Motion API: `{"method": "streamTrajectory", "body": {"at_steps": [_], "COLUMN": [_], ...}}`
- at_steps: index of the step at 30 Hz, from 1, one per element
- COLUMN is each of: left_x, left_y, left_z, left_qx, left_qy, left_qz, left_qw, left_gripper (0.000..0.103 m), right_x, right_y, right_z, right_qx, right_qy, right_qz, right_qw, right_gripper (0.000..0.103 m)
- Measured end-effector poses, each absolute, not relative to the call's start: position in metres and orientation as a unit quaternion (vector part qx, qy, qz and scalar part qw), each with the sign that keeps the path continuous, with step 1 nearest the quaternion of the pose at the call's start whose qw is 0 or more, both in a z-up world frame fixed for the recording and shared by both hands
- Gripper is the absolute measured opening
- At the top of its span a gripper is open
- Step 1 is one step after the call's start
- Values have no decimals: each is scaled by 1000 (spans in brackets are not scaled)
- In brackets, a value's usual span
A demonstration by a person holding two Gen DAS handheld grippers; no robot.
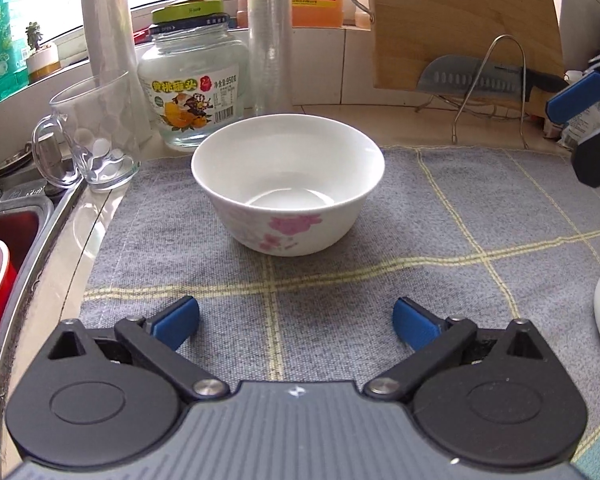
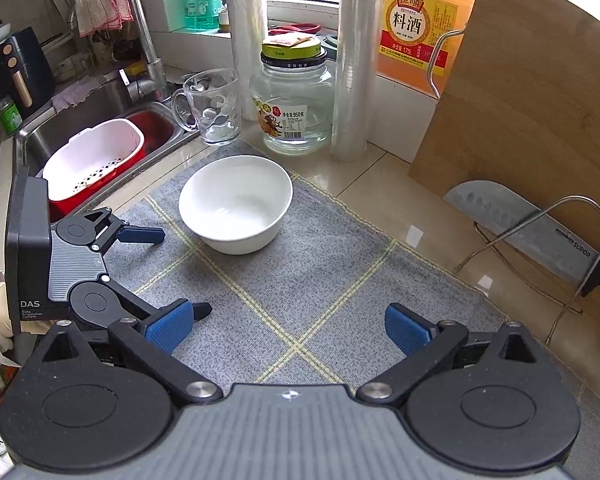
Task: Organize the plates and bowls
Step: 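Grasp the rim of the plain white bowl with the right tool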
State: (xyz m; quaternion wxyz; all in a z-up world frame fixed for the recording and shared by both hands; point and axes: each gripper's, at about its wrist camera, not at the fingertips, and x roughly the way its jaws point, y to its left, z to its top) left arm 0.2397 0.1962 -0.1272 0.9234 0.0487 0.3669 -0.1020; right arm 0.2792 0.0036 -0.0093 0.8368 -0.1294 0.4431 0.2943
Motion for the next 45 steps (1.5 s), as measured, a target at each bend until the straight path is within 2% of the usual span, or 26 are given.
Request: {"method": "streamTrajectory", "body": {"at_steps": [9, 20, 28, 34, 38, 45], "left_x": [253, 260, 271, 272, 273, 275], "left_y": [200, 194, 195, 196, 197, 198], "left_z": [-129, -114, -113, -112, -111, -111], "left_qx": [43, 81, 77, 72, 70, 70], "left_qy": [350, 302, 299, 297, 294, 294], "left_qz": [-111, -120, -126, -133, -132, -133], "left_qw": [929, 942, 943, 943, 944, 944], "left_gripper": [102, 102, 100, 96, 95, 95], "right_x": [315, 365, 391, 399, 399, 400], "right_y": [39, 79, 101, 108, 112, 113], "right_z": [-26, -46, -58, -64, -64, -64], "right_qx": [-134, -139, -146, -136, -135, -130], "right_qy": [468, 476, 481, 487, 487, 484], "right_qz": [317, 353, 374, 389, 399, 404], "right_qw": [814, 793, 779, 770, 765, 765], "right_gripper": [103, 103, 102, 95, 86, 85]}}
